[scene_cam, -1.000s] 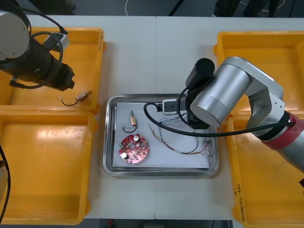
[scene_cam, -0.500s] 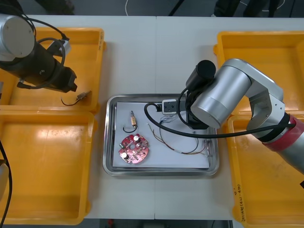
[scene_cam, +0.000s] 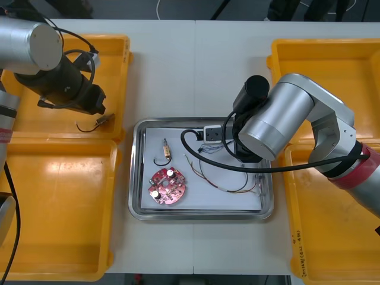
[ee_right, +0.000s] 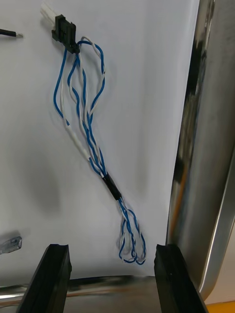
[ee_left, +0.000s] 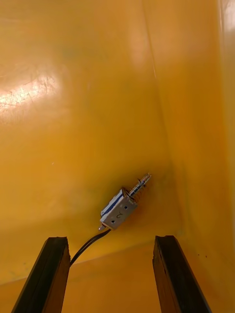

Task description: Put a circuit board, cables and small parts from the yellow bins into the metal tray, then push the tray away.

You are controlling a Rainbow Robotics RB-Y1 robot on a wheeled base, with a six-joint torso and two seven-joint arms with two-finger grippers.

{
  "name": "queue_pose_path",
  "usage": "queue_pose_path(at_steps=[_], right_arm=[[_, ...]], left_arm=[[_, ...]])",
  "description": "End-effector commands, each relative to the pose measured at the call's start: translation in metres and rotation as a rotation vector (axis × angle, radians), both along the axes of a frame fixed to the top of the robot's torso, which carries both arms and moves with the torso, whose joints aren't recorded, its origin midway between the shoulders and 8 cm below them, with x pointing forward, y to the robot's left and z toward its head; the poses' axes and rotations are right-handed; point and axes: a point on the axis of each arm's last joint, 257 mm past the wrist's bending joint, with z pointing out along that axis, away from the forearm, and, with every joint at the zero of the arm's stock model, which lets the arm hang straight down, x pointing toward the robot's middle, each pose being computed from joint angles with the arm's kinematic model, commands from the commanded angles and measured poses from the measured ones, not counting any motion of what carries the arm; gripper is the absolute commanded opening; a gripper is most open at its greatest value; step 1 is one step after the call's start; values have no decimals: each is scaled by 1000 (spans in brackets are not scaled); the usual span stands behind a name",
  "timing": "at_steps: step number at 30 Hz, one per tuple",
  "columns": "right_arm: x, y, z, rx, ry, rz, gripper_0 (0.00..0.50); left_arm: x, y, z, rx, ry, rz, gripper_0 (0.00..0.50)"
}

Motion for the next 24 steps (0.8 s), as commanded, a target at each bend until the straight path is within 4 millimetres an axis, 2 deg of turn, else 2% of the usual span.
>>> queue_pose_path(at_steps=[1, 9, 17, 24], right_arm=[[-6, -2, 0, -30, 0, 23, 500], [-19, -1, 17, -32, 15, 15, 500], [-48, 10, 47, 13, 63, 39, 500], [-67, 17, 60, 15, 97, 50, 500]], left_arm=[[16, -22, 13, 92, -64, -211, 500], [22, -21, -8, 90, -48, -218, 500], [27, -25, -20, 96, -53, -231, 500], [27, -25, -28, 100, -44, -234, 500]])
